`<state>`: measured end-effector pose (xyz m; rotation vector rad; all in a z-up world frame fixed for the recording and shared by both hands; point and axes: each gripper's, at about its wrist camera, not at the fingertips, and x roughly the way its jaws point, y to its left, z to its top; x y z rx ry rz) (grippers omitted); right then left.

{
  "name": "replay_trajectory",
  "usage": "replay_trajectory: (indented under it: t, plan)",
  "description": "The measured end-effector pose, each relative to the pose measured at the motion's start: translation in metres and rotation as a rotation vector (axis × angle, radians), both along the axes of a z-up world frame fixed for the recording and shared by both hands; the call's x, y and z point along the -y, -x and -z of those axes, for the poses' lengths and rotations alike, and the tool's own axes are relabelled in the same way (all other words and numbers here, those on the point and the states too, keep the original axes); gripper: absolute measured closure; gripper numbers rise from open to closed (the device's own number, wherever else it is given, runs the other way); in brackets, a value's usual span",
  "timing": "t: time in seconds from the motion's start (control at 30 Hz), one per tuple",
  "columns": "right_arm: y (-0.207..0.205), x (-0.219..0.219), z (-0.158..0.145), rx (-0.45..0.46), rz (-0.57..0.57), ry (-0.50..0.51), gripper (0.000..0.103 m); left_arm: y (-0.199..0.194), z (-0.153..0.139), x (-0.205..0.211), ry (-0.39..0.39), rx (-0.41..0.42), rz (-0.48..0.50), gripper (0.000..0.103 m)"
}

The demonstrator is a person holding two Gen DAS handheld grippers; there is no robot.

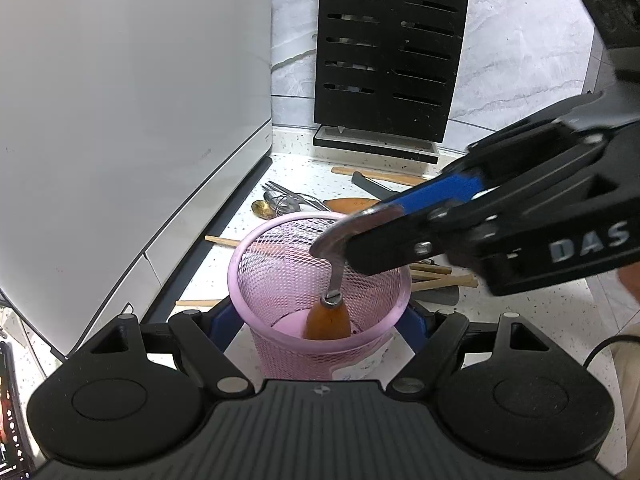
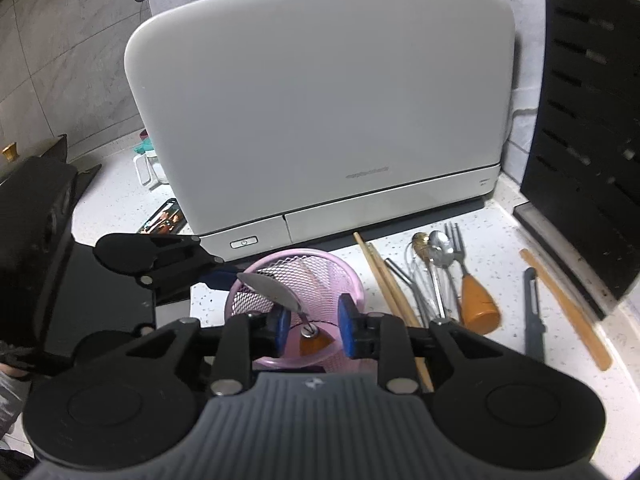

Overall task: Organize utensils
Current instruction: 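Open the right tool and move it back to the utensils, then grasp the orange-handled fork by its tines with the right tool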

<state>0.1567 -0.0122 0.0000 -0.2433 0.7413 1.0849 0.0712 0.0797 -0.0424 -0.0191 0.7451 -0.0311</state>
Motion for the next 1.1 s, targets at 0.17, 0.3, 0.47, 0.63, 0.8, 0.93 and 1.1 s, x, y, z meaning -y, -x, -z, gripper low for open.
replay_trajectory:
  t: [0.17, 0.3, 0.47, 0.63, 0.8, 0.93, 1.1]
  plan:
    - [-0.002, 0.013, -0.011, -0.004, 0.041, 0.027, 0.071, 0.0, 0.0, 0.0, 0.0, 0.0, -0.001, 0.011]
    - [-0.01, 0.025, -0.014, -0.01, 0.096, 0.048, 0.071, 0.0, 0.0, 0.0, 0.0, 0.0, 0.0, 0.011]
    - [-0.027, 0.04, -0.018, -0.002, 0.178, 0.08, 0.067, 0.0, 0.0, 0.001, 0.0, 0.0, -0.001, 0.011]
    - [-0.047, 0.05, -0.02, -0.009, 0.221, 0.123, 0.066, 0.0, 0.0, 0.0, 0.003, 0.001, 0.0, 0.011]
    - [-0.067, 0.039, -0.01, -0.005, 0.229, 0.218, 0.067, -0.001, 0.0, 0.0, -0.002, -0.002, 0.003, 0.011]
    - [-0.081, 0.023, 0.003, -0.026, 0.201, 0.285, 0.067, -0.002, -0.001, 0.0, -0.004, -0.006, 0.005, 0.011]
    - [-0.097, -0.002, 0.022, -0.056, 0.171, 0.352, 0.075, -0.004, -0.001, 0.001, -0.004, -0.012, 0.005, 0.011]
